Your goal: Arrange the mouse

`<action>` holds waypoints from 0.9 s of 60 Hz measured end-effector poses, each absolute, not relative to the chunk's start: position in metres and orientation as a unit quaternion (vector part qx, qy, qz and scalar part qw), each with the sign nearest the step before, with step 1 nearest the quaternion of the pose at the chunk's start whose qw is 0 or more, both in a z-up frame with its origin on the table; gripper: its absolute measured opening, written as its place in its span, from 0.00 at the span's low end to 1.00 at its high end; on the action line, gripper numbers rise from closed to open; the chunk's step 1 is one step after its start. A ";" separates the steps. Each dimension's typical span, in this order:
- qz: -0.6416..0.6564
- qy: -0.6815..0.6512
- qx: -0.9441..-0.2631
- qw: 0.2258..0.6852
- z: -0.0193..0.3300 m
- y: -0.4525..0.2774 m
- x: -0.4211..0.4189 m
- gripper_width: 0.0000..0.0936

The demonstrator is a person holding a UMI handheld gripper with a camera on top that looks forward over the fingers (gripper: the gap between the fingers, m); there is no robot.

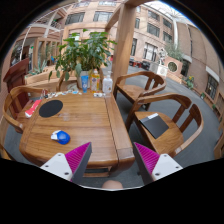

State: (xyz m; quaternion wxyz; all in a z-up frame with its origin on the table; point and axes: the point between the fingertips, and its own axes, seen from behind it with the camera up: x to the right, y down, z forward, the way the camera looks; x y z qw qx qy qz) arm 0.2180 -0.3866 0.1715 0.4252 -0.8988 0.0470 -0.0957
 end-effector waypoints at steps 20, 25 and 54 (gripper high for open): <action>-0.083 0.054 -0.909 0.405 0.103 -0.407 0.213 0.91; -0.065 0.042 -0.912 0.403 0.081 -0.404 0.191 0.91; 0.016 -0.061 -0.893 0.445 -0.001 -0.296 0.036 0.91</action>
